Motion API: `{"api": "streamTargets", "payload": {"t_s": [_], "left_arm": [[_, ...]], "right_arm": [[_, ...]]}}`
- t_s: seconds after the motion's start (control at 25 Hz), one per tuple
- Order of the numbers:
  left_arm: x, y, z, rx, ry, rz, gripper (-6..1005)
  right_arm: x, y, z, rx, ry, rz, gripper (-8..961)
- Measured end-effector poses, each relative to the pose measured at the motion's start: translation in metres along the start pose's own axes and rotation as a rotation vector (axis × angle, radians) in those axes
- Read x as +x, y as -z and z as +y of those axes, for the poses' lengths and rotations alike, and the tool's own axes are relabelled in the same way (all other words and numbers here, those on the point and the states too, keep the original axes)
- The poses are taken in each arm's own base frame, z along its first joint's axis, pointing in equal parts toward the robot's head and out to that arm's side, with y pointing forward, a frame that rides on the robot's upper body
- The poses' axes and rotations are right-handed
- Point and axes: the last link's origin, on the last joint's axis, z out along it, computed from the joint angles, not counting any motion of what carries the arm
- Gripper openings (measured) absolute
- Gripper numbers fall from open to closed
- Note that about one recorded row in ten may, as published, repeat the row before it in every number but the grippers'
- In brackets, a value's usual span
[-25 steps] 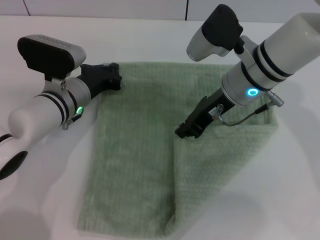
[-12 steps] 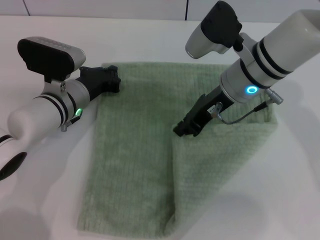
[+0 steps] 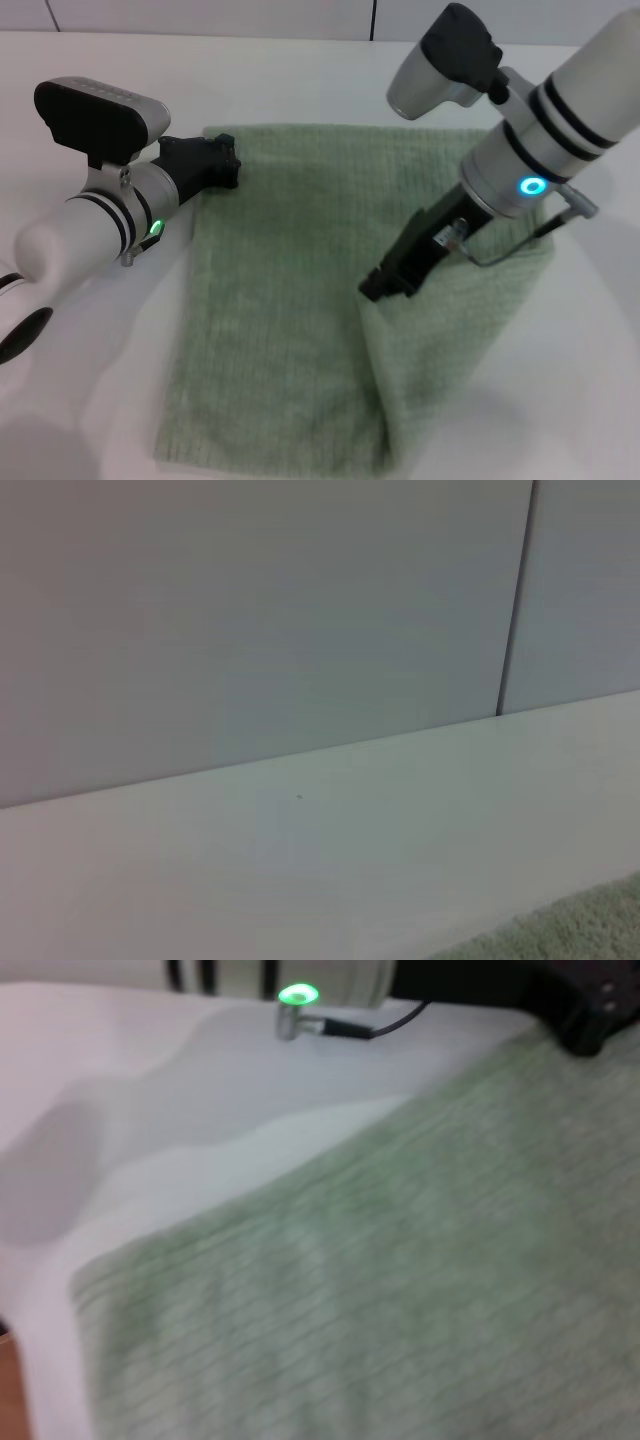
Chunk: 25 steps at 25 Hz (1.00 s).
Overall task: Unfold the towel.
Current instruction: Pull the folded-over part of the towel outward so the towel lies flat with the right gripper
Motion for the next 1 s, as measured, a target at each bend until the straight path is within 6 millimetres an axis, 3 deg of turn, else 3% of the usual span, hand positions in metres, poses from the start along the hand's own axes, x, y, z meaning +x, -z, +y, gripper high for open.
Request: {"api": "streamTargets", "payload": {"t_s": [0.52,1.0], "left_arm": [[0.0,0.001,-0.002,0.005,0.004,0.005,104],[0.004,-0.001,0.0,0.0,0.001,0.013,110]], "right_arm": [[0.021,0.031,0.024,-0.05,-0.054,0.149,94],[0.033,0.043,0.033,-0.047,-0.062,0.322,121]]}}
